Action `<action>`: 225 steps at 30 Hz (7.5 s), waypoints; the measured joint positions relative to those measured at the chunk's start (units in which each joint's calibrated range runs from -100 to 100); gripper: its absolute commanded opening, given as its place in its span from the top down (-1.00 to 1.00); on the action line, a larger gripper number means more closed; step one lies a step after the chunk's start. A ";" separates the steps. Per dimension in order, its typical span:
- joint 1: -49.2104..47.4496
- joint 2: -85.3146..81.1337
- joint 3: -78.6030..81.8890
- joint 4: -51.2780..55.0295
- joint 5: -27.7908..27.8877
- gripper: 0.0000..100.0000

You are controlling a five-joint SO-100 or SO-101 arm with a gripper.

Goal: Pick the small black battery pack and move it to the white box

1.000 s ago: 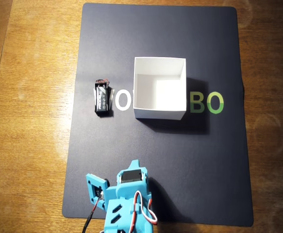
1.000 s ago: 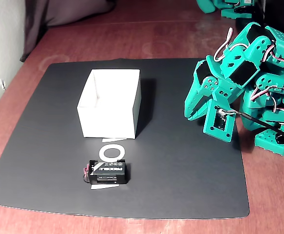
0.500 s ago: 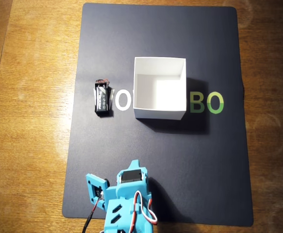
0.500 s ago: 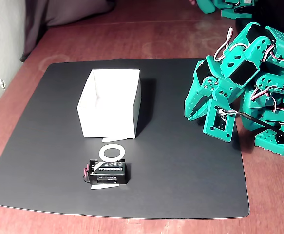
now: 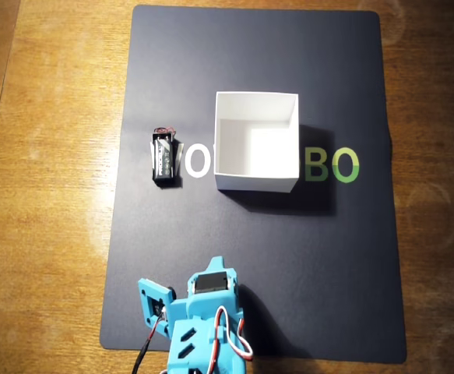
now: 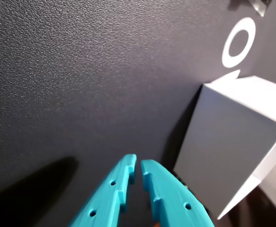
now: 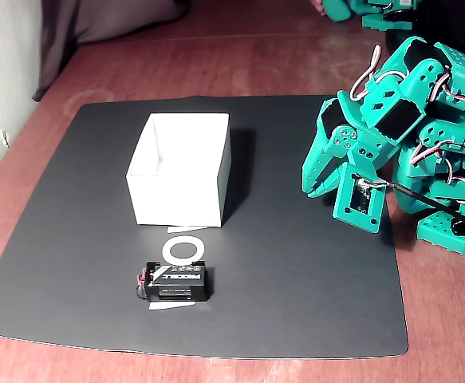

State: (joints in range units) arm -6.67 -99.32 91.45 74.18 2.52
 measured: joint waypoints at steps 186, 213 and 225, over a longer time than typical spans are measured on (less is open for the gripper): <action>-22.50 123.14 -88.00 -17.88 42.41 0.10; -22.50 123.14 -87.91 -20.76 37.78 0.45; -22.50 123.14 -87.91 -20.76 37.78 0.54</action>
State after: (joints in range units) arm -29.17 23.81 3.55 53.42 40.30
